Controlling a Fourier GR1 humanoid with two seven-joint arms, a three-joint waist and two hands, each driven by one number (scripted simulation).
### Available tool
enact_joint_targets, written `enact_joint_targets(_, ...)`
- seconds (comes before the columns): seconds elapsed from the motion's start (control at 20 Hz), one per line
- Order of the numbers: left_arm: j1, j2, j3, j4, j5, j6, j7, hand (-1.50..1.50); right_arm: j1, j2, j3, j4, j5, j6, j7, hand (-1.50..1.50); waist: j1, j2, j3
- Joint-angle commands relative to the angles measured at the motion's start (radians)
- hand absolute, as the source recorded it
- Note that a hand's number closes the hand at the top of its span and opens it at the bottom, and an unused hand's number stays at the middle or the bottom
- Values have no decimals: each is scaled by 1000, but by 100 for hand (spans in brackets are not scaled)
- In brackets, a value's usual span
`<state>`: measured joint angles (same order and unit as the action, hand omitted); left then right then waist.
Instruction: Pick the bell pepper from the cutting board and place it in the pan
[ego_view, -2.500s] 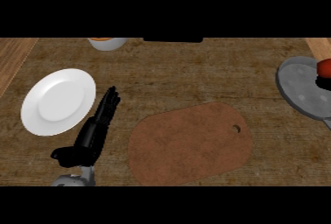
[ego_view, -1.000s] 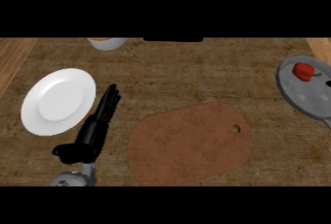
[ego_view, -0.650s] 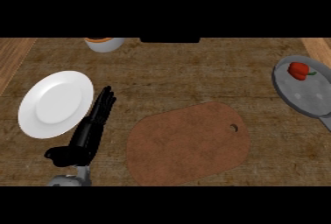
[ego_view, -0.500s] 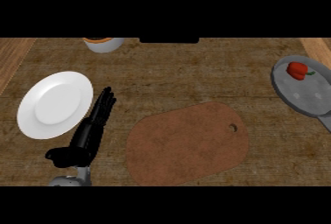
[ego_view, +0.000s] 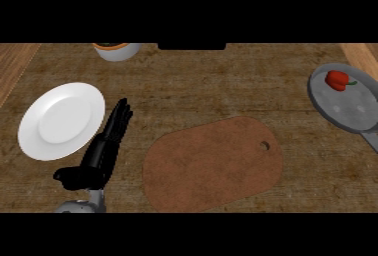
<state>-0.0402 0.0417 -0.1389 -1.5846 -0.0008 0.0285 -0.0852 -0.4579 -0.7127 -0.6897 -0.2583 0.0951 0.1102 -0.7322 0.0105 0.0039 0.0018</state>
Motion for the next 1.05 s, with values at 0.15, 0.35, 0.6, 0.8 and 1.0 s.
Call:
enact_joint_targets(0.15,-23,-26,-7,-8,-23,15,33,0,50,19,64,-44,-23,-2,13,-150,-5,-2,-1)
enact_joint_targets(0.35,17,22,39,-28,13,-37,21,0,104,69,90,-97,-40,-66,0,-150,-7,-4,-2)
enact_joint_targets(0.6,-1,2,48,45,19,-53,-38,0,49,3,116,-89,-52,-52,75,-150,-4,-2,-1)
enact_joint_targets(0.8,-5,-12,14,-31,-26,-9,38,0,55,32,148,-141,-54,-110,90,-150,-5,-3,-1)
enact_joint_targets(1.0,47,5,30,15,-8,-44,-50,0,124,44,164,-178,-39,-174,36,-150,-6,-3,-2)
